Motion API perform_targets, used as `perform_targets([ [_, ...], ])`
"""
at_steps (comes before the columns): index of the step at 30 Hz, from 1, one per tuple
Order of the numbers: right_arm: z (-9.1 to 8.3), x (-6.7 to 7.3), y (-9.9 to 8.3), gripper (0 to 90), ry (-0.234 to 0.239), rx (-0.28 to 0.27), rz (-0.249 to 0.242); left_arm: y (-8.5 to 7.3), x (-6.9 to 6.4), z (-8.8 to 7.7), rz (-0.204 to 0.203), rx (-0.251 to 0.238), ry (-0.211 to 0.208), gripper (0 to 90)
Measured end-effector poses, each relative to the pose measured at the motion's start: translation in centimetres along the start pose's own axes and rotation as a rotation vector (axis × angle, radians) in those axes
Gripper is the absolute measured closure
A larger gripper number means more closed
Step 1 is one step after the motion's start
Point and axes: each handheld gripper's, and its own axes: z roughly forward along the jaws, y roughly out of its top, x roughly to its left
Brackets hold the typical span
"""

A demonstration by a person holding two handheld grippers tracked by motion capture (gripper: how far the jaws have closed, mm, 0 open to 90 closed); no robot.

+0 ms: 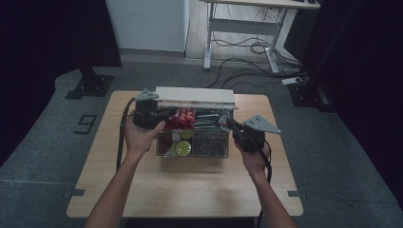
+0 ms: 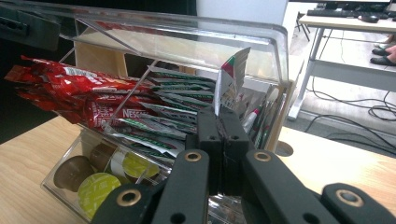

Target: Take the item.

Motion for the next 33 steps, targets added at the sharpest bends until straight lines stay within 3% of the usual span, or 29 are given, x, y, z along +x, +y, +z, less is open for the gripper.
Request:
perform_targets([
  [21, -1.3, -0.9, -0.7, 89.0, -0.005, -0.044, 0.039, 0.1, 0.0, 0.0, 0.001, 0.002, -0.001, 89.0],
  [33, -1.6, -0.7, -0.9, 89.2, -0.008, -0.063, 0.043, 0.1, 0.3, -0.1, -0.004, -0.001, 0.002, 89.1],
])
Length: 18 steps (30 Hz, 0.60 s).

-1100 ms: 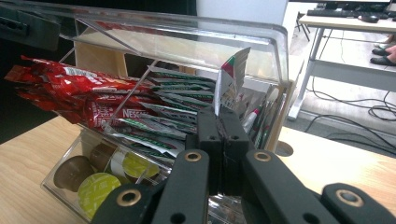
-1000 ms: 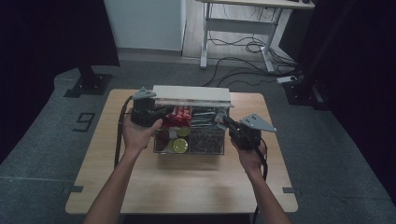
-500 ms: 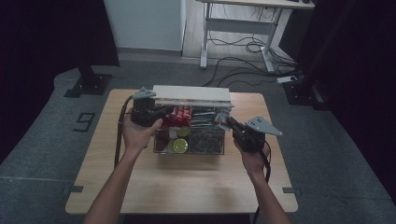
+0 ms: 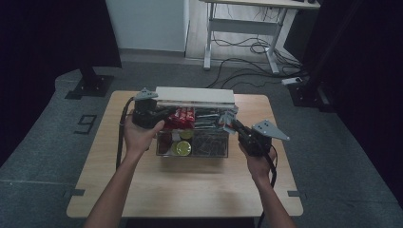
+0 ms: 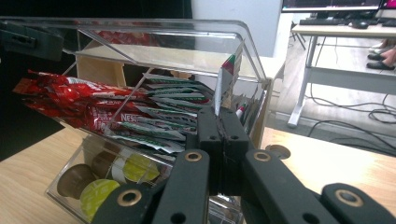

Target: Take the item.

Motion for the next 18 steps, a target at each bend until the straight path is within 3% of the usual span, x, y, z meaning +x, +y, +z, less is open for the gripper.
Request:
perform_targets([
  [18, -2.2, -1.2, 0.7, 89.1, -0.018, -0.052, 0.030, 0.0, -0.2, 0.2, 0.002, 0.000, -0.003, 88.8],
])
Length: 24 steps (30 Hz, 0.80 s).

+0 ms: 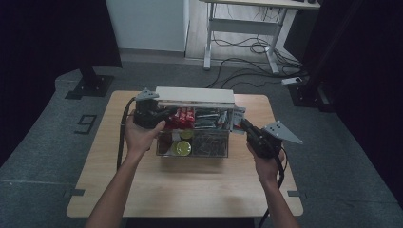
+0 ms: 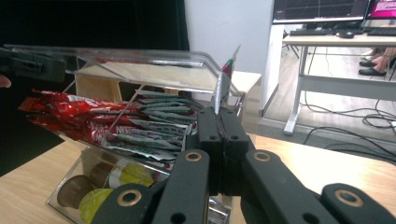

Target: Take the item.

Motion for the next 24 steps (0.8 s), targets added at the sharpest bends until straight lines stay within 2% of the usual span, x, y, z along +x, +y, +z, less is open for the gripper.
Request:
perform_targets([
  [12, -1.5, -0.6, 0.3, 89.1, -0.008, -0.022, -0.001, -0.1, 0.0, 0.0, -0.001, 0.000, -0.001, 88.9],
  [24, -2.4, -1.6, -0.5, 89.1, -0.023, -0.020, 0.011, -0.2, 0.0, 0.1, -0.001, 0.004, -0.001, 88.8],
])
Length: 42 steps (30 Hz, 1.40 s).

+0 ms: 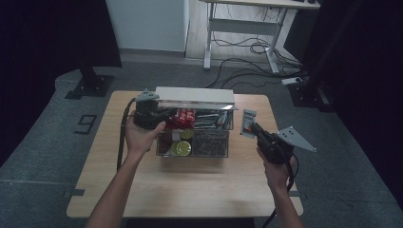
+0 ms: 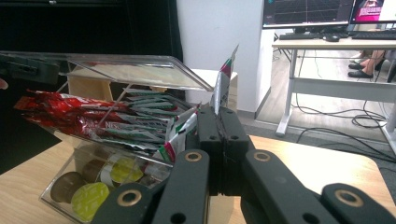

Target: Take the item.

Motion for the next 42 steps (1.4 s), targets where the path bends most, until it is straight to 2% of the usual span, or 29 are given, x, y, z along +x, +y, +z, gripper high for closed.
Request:
perform_targets([
  [15, -0.8, -1.6, -2.0, 89.1, -0.017, 0.017, 0.041, -0.1, 0.0, 0.2, -0.001, 0.005, 0.000, 88.6],
  [30, -0.9, -2.6, -5.5, 89.1, -0.032, 0.076, 0.082, -0.2, -0.1, 0.3, 0.001, 0.009, 0.001, 88.4],
  [42, -0.7, -3.1, -7.6, 89.1, -0.041, 0.113, 0.100, -0.3, -0.1, 0.4, 0.002, 0.012, -0.001, 88.4],
])
